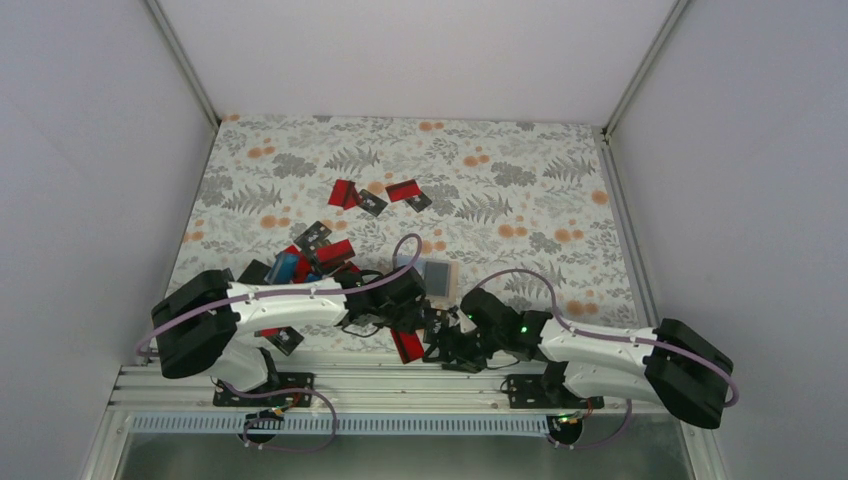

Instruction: Put the credit cards into the card holder

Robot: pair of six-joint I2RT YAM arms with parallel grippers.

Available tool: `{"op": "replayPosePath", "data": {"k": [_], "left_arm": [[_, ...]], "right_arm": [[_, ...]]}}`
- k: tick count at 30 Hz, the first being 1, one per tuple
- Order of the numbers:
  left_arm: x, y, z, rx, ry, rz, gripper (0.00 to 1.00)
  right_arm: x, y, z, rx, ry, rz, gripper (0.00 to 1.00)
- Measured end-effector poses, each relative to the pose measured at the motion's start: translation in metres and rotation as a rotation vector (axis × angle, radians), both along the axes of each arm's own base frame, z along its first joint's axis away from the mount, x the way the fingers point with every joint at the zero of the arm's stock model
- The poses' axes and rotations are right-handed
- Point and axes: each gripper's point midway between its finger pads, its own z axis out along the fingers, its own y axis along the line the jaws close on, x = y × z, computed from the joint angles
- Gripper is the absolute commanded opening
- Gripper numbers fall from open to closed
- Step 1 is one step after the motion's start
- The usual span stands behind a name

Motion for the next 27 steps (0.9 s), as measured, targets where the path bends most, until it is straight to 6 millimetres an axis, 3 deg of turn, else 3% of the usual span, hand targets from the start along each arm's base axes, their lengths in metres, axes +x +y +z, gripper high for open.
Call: {"op": "replayPosePath", "data": {"k": [13,19,27], "left_arm": [[-0.005,0.018,-0.022,0.009,0.031,-0.005,0.6],[-0.004,0.02,-0.023,-0.012,0.032,-0.001,0.59],[-0.008,0.027,-0.032,-0.004,0.05,-0.006,0.58]], "right_arm": [[0.016,0.014,-0.017,-0.019,0.054,-0.217,0.51],[0.017,0.018,-0.031,-0.043,0.086,-0.237,0.45],[0.017,0.024,-0.032,-0.029,0.095,-0.24,0.38]]}}
